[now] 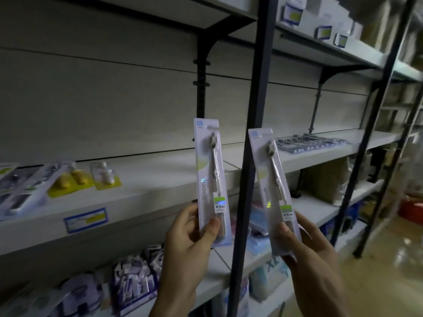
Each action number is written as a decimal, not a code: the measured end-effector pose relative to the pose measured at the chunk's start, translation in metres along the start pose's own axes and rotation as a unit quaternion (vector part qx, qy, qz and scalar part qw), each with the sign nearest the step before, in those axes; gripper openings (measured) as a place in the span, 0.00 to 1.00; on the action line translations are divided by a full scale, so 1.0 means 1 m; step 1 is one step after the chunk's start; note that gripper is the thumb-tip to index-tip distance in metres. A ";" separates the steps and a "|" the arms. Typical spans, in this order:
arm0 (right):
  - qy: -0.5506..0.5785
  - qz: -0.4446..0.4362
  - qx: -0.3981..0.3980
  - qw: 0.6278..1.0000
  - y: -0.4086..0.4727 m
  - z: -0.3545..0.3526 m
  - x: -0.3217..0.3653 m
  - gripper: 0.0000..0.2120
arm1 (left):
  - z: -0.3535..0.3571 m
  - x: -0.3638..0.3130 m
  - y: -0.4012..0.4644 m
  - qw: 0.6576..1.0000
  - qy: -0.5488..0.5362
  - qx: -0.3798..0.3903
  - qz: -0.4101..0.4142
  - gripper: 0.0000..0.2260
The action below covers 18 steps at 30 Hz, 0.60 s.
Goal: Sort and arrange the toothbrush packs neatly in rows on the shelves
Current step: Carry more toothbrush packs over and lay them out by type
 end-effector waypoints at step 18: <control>-0.043 -0.032 -0.087 0.995 0.188 -0.127 0.026 0.21 | 0.211 0.106 0.112 0.995 -0.015 0.096 -0.035 0.08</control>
Point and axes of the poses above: each hand's wrist, its own y-axis towards the middle knuckle, its own z-axis out of the palm, x = y × z, the point moved 8 cm from there along y, towards the middle knuckle, and after that the axes turned 5 degrees about -y, right-handed, at the moved point
